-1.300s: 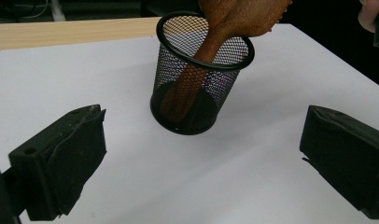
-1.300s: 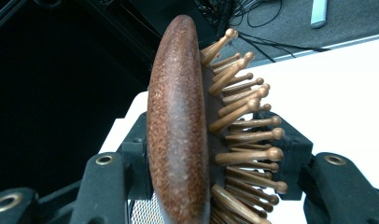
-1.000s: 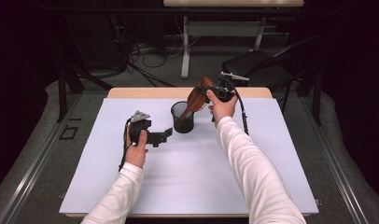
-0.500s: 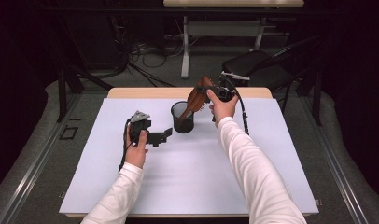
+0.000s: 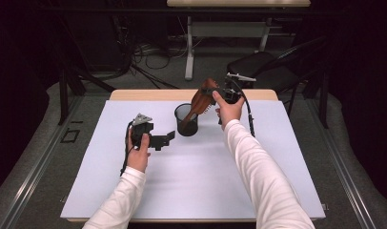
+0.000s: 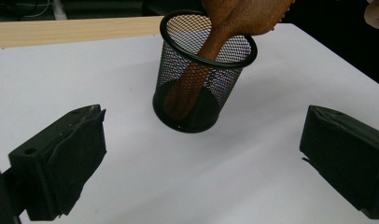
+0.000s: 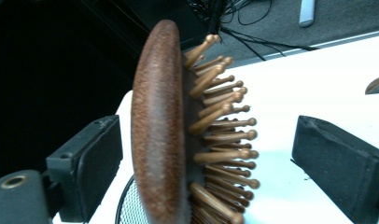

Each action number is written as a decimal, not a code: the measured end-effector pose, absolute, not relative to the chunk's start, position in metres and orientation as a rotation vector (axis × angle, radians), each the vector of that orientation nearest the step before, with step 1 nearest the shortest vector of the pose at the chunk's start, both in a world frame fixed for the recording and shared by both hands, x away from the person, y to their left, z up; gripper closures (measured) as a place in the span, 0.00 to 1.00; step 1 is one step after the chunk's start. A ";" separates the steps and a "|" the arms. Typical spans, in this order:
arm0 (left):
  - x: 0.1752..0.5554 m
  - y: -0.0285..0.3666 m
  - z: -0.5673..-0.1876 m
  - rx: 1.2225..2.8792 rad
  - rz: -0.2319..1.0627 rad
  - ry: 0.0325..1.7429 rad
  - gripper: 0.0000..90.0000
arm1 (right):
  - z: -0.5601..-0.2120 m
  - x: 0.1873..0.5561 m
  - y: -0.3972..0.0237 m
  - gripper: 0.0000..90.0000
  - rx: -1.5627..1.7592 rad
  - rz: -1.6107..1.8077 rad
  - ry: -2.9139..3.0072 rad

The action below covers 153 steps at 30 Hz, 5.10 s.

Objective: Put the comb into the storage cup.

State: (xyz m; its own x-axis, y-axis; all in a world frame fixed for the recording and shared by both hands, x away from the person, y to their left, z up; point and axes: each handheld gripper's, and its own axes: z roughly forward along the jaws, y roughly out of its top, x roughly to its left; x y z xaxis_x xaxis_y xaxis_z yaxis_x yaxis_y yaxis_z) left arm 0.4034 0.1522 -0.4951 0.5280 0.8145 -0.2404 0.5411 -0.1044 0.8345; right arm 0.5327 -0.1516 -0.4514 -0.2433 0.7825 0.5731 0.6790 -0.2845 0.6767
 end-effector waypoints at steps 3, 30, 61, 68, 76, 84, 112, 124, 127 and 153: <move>0.403 0.153 -0.495 1.778 0.347 1.134 0.00 | -0.451 0.533 -0.153 0.05 1.873 1.559 1.833; 0.404 0.151 -0.496 1.779 0.346 1.131 0.00 | -0.446 0.529 -0.154 0.00 1.786 1.512 1.917; 0.410 0.151 -0.492 1.769 0.321 1.122 0.00 | -0.430 0.512 -0.170 0.00 1.520 1.324 1.964; 0.410 0.156 -0.489 1.767 0.316 1.126 0.00 | -0.428 0.504 -0.178 0.00 1.471 1.284 1.971; 0.410 0.159 -0.486 1.767 0.308 1.124 0.00 | -0.430 0.497 -0.188 0.00 1.455 1.282 1.972; 0.411 0.165 -0.484 1.762 0.296 1.130 0.00 | -0.433 0.487 -0.192 0.00 1.453 1.313 1.975; 0.411 0.179 -0.477 1.769 0.233 1.125 0.00 | -0.437 0.444 -0.202 0.00 1.395 1.329 2.038; 0.413 0.180 -0.481 1.802 0.186 1.139 0.00 | -0.453 0.423 -0.207 0.00 1.380 1.340 2.076; 0.413 0.180 -0.482 1.803 0.172 1.145 0.00 | -0.456 0.418 -0.210 0.00 1.378 1.353 2.081; 0.388 0.182 -0.460 1.809 0.184 1.065 0.00 | -0.471 0.369 -0.242 0.00 1.380 1.386 2.024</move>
State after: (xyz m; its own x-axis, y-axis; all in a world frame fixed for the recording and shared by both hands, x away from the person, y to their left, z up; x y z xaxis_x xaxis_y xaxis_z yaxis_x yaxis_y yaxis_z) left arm 0.3880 0.1819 -0.4596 0.6026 0.7305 -0.3213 0.5805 -0.1249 0.8047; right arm 0.3692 -0.2417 -0.4708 -0.4791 0.8444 0.2396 0.5285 0.0596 0.8468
